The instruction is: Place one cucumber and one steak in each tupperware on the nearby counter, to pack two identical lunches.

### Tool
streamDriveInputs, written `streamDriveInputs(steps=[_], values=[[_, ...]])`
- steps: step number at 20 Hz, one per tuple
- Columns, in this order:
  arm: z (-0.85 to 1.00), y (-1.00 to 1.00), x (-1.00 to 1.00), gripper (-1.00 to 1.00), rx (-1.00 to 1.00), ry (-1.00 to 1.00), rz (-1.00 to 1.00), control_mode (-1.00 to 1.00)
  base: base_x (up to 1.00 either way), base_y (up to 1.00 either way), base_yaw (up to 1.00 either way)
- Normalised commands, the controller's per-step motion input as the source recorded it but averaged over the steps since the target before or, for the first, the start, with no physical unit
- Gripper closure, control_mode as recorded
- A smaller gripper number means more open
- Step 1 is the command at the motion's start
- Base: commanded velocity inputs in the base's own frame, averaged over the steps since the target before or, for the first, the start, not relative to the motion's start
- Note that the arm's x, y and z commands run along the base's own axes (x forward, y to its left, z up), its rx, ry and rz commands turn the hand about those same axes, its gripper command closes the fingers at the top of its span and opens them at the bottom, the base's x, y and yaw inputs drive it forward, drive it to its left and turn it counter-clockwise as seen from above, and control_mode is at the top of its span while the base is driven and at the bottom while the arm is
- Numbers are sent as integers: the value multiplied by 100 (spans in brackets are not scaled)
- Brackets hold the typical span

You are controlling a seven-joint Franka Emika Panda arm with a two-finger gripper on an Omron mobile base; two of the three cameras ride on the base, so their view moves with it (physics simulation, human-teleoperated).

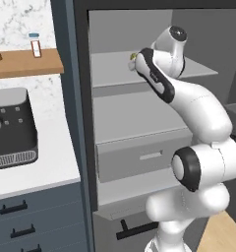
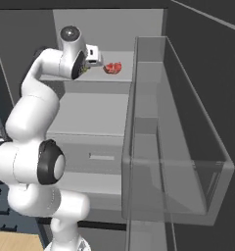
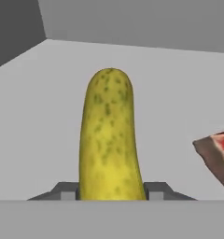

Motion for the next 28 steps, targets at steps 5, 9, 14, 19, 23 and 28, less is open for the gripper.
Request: streamDriveInputs(steps=[5,9,14,19,23,28], values=[[6,0,-100,100,0,-17,0,-100,0,0,0],[14,-4,-100,100,0,0,0,-100,0,0,0],[39,-1,-100,100,1,0,0,-100,0,0,0],[14,0,-100,100,0,4,0,-100,0,0,0],[-44,0,-100,100,-2,24,0,-100,0,0,0],[-13,0,-20,100,-1,5,0,100,-80,0,0]])
